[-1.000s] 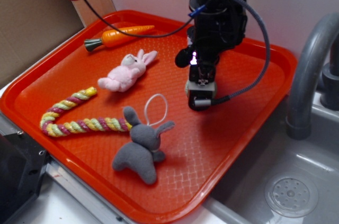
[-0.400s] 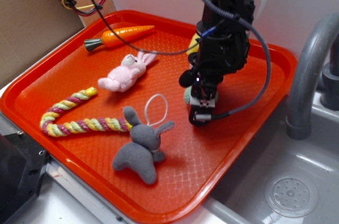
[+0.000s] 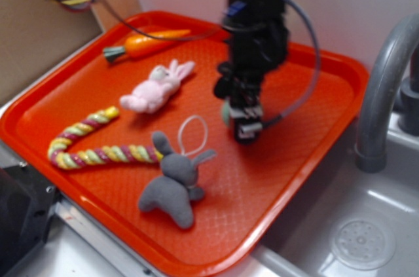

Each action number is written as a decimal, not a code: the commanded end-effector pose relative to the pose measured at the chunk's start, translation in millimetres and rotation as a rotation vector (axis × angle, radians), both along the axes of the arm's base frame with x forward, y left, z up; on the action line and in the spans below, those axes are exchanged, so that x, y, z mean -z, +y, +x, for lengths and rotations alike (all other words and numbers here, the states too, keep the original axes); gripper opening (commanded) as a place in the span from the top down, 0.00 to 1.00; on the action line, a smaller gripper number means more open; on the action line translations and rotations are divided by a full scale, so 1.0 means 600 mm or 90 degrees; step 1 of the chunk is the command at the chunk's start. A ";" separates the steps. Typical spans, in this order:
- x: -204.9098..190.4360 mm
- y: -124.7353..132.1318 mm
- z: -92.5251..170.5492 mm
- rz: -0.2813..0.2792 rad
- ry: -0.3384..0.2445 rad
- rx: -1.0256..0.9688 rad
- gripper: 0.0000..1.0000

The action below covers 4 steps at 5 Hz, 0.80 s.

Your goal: Grab the green ball.

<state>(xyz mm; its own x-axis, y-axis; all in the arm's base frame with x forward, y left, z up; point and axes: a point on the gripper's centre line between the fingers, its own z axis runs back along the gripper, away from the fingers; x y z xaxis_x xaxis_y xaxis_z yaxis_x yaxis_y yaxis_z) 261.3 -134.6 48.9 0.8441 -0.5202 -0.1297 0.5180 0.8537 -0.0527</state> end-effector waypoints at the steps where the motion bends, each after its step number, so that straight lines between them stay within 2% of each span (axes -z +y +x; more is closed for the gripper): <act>1: -0.194 0.123 -0.028 0.063 -0.170 -0.316 1.00; 2: -0.261 0.127 -0.063 0.115 -0.164 -0.469 1.00; 3: -0.292 0.089 -0.074 0.052 -0.171 -0.409 1.00; 4: -0.300 0.062 -0.084 -0.020 -0.216 -0.365 1.00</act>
<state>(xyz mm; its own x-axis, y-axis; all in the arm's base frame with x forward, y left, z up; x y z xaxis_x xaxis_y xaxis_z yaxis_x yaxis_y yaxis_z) 231.9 -83.5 224.7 0.9866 0.0272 0.1606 -0.0304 0.9994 0.0175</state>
